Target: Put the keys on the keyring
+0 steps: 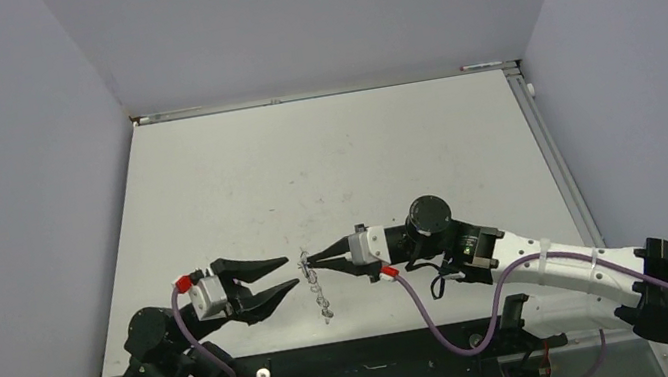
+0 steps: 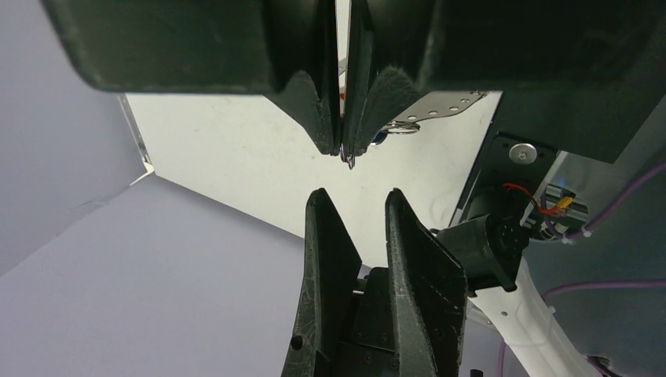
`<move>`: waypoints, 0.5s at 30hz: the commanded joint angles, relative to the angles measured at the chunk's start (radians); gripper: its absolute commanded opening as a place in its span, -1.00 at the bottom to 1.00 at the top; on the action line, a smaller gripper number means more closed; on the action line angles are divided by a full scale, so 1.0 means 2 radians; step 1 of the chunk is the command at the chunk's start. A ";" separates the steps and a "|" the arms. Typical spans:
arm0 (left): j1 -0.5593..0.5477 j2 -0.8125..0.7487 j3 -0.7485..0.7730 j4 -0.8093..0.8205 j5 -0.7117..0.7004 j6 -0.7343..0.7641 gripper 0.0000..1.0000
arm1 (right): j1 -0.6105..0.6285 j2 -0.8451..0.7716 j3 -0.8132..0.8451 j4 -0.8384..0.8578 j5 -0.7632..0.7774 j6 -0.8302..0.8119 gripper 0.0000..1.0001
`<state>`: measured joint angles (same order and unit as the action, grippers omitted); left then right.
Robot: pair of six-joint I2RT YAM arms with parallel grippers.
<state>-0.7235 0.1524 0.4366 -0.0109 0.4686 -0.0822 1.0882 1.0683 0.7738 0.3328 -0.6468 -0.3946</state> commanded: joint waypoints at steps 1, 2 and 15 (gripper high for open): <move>0.004 0.008 0.002 0.024 0.010 -0.002 -0.24 | -0.001 -0.015 -0.003 0.058 -0.028 0.013 -0.90; 0.004 0.010 0.002 0.024 0.008 -0.002 -0.27 | -0.001 -0.015 -0.003 0.061 -0.029 0.014 -0.90; 0.004 0.026 0.005 0.025 0.015 -0.001 -0.47 | -0.001 -0.010 -0.006 0.086 -0.049 0.032 -0.89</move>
<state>-0.7227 0.1921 0.4362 -0.0036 0.4801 -0.0845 1.0874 1.0683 0.7605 0.3878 -0.7002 -0.3504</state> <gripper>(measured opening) 0.284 0.061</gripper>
